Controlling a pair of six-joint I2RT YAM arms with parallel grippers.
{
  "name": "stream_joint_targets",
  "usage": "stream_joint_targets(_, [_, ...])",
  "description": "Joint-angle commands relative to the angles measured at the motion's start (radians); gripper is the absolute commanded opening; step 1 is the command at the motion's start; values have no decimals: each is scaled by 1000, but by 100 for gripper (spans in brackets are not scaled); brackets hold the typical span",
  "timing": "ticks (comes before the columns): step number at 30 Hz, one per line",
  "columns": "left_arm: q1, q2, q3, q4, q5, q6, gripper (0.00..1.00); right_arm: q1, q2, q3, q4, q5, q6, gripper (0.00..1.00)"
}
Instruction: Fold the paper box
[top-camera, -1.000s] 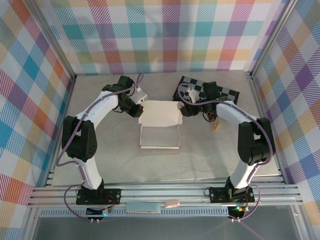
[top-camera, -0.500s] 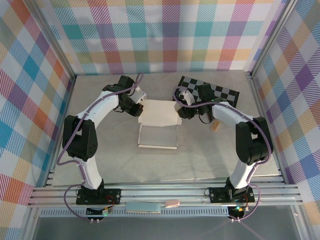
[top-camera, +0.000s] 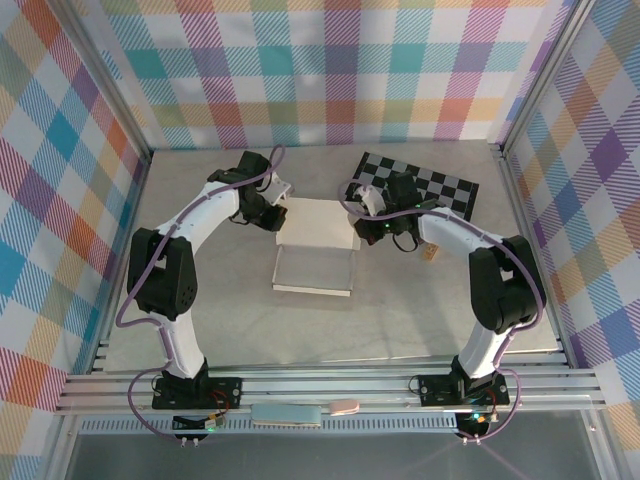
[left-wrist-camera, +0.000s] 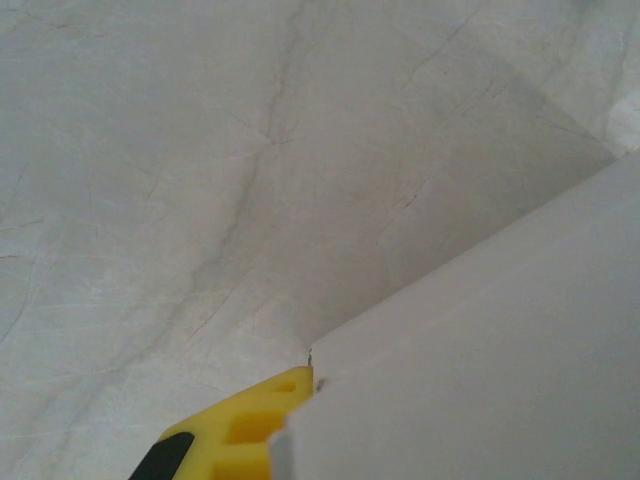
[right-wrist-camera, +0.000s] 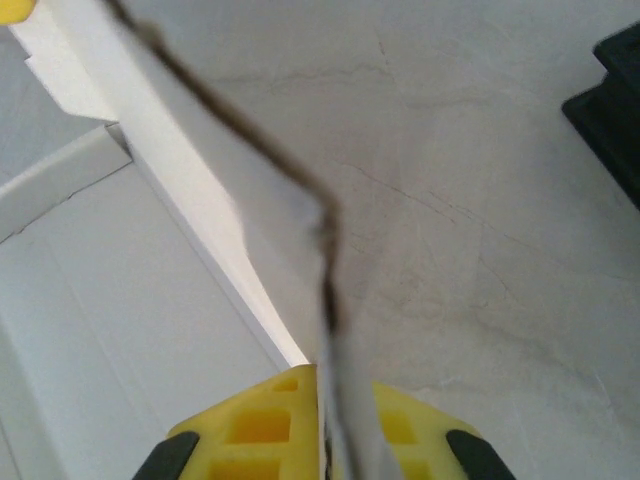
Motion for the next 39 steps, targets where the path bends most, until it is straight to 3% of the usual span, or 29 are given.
stream_joint_targets(1, [-8, 13, 36, 30, -33, -118, 1, 34, 1, 37, 10, 119, 71, 0])
stream_joint_targets(10, [-20, 11, 45, 137, -74, -456, 0, 133, 39, 147, 20, 412, 393, 0])
stream_joint_targets(14, [-20, 35, 71, 160, -57, -526, 1, 141, 95, 211, -16, 480, 499, 0])
stream_joint_targets(25, [-20, 31, 22, 204, -21, -573, 7, 156, 120, 188, 54, 504, 577, 0])
stream_joint_targets(30, [-23, -27, -65, 282, -37, -583, 8, 182, 71, 86, 189, 532, 579, 0])
stream_joint_targets(33, [-25, -74, -134, 409, -37, -581, 8, 196, 38, 3, 334, 544, 553, 0])
stream_joint_targets(39, [-19, -25, -75, 491, -36, -543, 5, 198, 102, 68, 401, 548, 488, 0])
